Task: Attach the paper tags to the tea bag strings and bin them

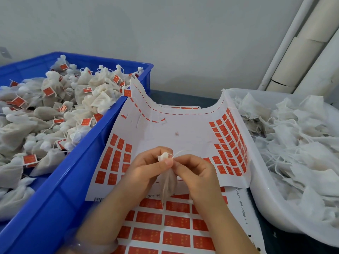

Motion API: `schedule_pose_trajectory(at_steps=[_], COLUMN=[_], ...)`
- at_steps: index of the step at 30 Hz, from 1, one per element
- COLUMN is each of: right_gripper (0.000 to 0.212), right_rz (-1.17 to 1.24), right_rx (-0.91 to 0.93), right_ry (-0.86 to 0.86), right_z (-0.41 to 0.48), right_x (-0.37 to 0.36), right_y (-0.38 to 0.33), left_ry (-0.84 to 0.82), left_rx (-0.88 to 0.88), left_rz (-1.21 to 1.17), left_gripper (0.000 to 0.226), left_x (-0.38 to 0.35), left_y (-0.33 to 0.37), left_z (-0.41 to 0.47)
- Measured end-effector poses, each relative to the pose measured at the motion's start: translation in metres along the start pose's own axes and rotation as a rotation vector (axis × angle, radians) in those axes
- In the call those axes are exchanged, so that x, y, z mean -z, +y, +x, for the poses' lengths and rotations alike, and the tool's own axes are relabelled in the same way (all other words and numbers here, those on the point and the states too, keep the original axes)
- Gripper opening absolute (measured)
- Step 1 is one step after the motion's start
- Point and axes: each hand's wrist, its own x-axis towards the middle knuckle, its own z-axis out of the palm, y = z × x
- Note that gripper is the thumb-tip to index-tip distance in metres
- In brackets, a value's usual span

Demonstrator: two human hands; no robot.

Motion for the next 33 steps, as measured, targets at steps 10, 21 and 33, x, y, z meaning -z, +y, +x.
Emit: schedule_pose_trajectory(at_steps=[10, 21, 33], right_gripper=[0.013, 0.004, 0.008], right_rz=[-0.316, -0.386, -0.254], right_rx=[0.303, 0.347, 0.249], right_ry=[0.17, 0.154, 0.174], right_z=[-0.003, -0.003, -0.001], right_x=[-0.006, -0.007, -0.005], right_y=[0.002, 0.004, 0.002], left_ry=[0.216, 0.291, 0.237], left_rx=[0.031, 0.069, 0.209], left_rz=[0.205, 0.236, -0.072], left_gripper=[0.016, 0.021, 0.015], left_x=[-0.002, -0.011, -0.01], left_y=[0.0, 0.005, 0.007], left_z=[0.001, -0.001, 0.0])
